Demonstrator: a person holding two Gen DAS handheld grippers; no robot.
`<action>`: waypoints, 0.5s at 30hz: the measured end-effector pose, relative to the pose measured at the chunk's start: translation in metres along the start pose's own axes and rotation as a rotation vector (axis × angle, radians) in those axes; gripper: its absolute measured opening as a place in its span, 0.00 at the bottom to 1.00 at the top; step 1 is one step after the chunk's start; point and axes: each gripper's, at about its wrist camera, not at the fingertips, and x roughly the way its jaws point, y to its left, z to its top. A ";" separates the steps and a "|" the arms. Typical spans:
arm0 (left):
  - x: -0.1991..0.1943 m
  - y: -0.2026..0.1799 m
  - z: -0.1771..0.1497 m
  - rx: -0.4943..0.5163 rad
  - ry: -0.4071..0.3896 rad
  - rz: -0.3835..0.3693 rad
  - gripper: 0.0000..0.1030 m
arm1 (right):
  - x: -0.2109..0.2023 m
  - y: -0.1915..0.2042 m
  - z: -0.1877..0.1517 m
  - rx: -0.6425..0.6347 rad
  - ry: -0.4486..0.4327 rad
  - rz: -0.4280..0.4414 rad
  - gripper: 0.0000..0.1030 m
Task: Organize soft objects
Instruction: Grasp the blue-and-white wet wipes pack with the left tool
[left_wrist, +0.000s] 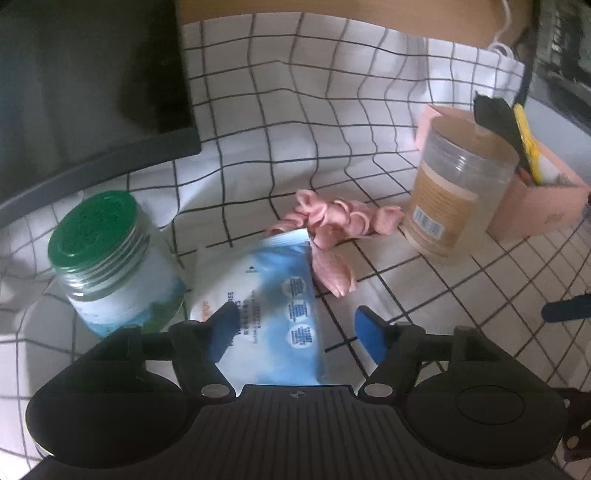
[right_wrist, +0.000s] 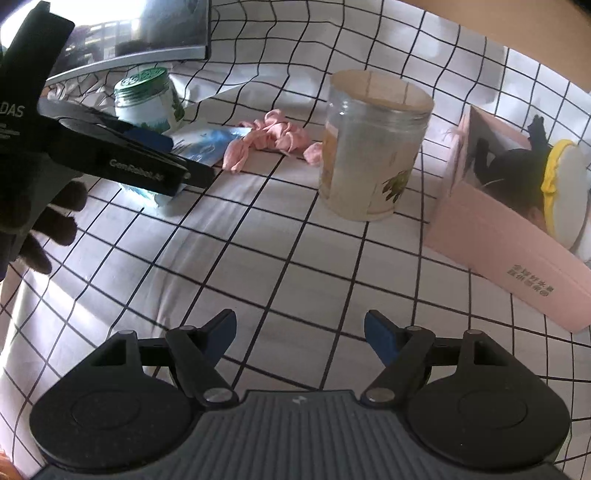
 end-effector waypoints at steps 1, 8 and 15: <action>0.000 -0.002 -0.001 0.005 -0.006 0.024 0.73 | 0.000 0.000 0.000 -0.004 0.002 0.002 0.75; 0.007 0.007 -0.002 -0.029 -0.010 0.147 0.77 | 0.003 0.001 0.001 -0.018 0.011 0.003 0.78; 0.016 0.008 0.005 -0.055 -0.027 0.136 0.77 | 0.004 0.006 0.002 -0.035 0.017 0.013 0.79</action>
